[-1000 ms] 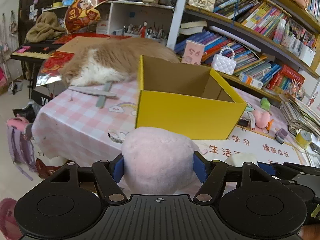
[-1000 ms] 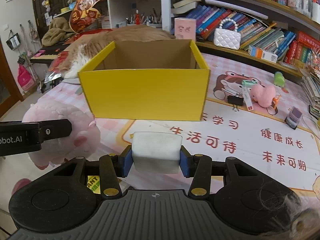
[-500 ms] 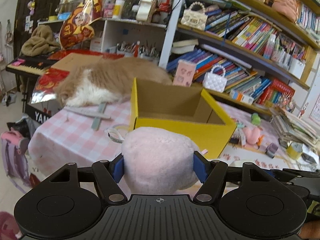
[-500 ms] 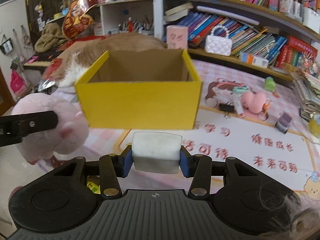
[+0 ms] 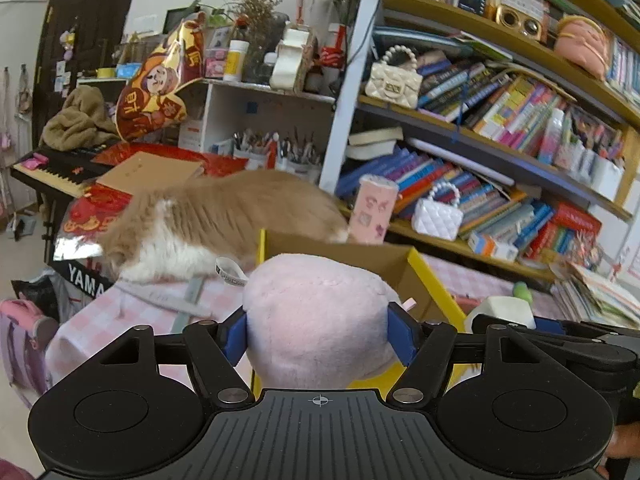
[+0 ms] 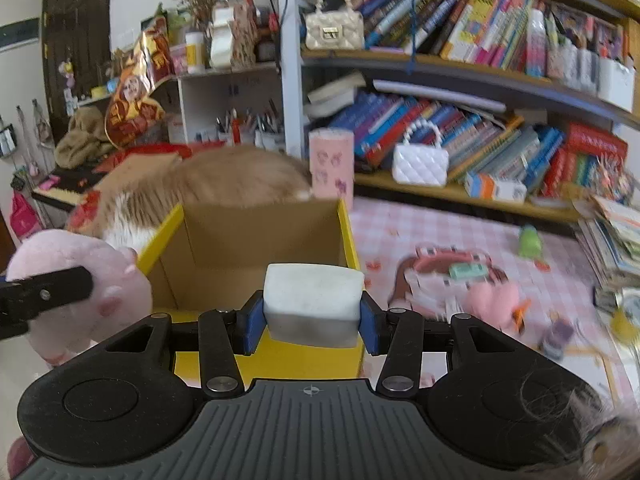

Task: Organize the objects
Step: 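Lower the pink pig with the left tool into the box while the right tool lowers the white cube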

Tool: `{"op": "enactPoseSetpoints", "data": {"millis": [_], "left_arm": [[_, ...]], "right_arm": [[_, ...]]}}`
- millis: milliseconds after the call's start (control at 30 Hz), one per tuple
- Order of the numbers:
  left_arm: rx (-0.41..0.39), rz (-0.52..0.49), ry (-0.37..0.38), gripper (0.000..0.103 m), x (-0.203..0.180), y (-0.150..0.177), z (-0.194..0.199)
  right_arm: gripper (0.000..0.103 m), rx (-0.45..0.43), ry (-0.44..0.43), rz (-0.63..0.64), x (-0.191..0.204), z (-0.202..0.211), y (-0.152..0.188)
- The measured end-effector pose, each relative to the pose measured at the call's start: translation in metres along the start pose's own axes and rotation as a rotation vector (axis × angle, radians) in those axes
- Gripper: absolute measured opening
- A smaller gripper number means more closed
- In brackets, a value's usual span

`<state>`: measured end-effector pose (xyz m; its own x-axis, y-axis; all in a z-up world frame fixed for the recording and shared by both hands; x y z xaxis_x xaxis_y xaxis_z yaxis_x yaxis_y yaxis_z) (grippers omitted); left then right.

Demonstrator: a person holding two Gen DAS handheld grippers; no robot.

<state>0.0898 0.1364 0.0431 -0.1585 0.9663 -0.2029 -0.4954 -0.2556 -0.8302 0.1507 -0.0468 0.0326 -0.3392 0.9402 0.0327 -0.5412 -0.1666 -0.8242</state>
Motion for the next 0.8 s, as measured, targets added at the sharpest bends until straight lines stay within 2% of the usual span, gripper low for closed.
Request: {"op": "enactPoseSetpoints", "data": {"millis": [200, 433, 600, 800], "left_arm": [[-0.013, -0.019, -0.019, 0.070, -0.009, -0.016, -0.026], [0.017, -0.008, -0.055, 0.070, -0.014, -0.025, -0.063], [0.060, -0.017, -0.086, 0.071, -0.016, -0.024, -0.088], [0.115, -0.042, -0.127, 0.071, -0.014, -0.022, -0.112]], "right_arm": [[0.044, -0.036, -0.021, 0.066, 0.001, -0.025, -0.026], [0.044, -0.034, -0.057, 0.150, 0.000, -0.061, -0.042], [0.044, -0.012, -0.085, 0.224, 0.002, -0.089, -0.044], [0.044, 0.057, -0.116, 0.278, 0.003, -0.121, -0.036]]}}
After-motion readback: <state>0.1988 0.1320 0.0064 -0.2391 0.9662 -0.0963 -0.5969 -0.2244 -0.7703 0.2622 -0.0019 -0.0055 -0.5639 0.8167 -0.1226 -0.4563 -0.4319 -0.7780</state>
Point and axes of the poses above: each gripper's, at about its wrist camera, not at the fingertips, and z roughly against the way its jaws point, x to its left, y to its underside, the point moved 4 cm from there along -z, roughly the way its jaws point, and after that the axes turned 5 degrees about x, right-handed, at the moved point
